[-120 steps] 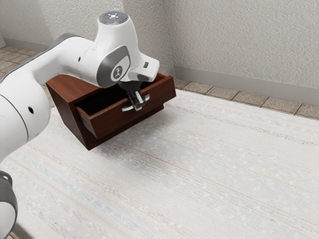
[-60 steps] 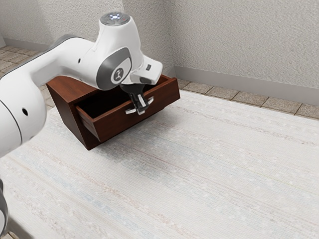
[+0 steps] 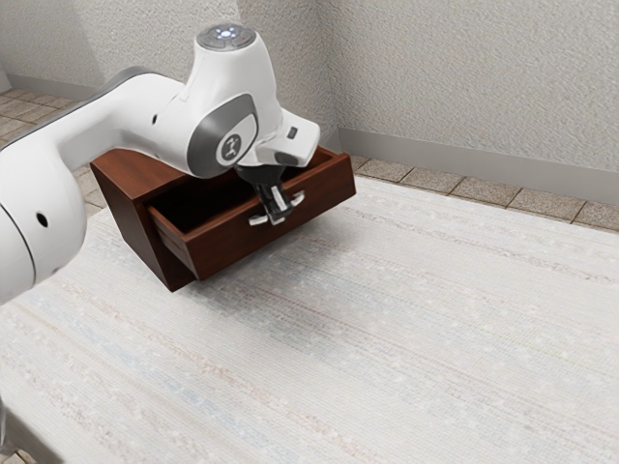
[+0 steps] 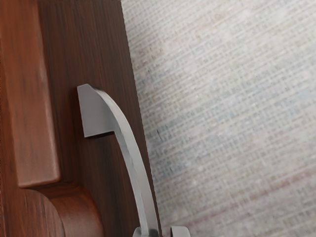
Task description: Pull the drawer handle with one arm to open the drawer
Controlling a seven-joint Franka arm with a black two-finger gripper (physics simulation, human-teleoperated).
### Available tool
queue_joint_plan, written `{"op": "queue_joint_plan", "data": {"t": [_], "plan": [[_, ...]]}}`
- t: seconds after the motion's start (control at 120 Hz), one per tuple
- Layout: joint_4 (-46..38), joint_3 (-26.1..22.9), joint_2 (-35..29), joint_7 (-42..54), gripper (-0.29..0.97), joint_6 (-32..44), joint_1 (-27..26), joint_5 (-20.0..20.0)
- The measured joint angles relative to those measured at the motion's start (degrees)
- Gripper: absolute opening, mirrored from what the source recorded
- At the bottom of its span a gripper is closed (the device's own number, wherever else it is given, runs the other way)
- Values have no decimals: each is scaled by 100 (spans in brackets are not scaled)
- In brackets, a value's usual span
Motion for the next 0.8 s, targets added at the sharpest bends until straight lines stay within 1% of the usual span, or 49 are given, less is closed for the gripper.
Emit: {"op": "queue_joint_plan", "data": {"t": [0.075,0.125,0.25,0.317,0.383,0.483,0.558,0.658,0.8], "plan": [[-33,-15,-20,-18,-5,3,-24,4],[-59,-27,-36,-31,-6,5,-43,5],[-112,-126,-175,-55,-4,-19,-43,-3],[-80,-279,-503,-55,5,-107,-49,5],[-8,-474,-948,-51,20,-296,-54,40],[93,-687,-1678,-45,38,-823,-95,78],[205,-733,-1922,-45,47,-1454,-205,85],[213,-704,-2089,-20,55,-2316,-317,95],[200,-694,-2169,125,61,-3081,-17,108]]}}
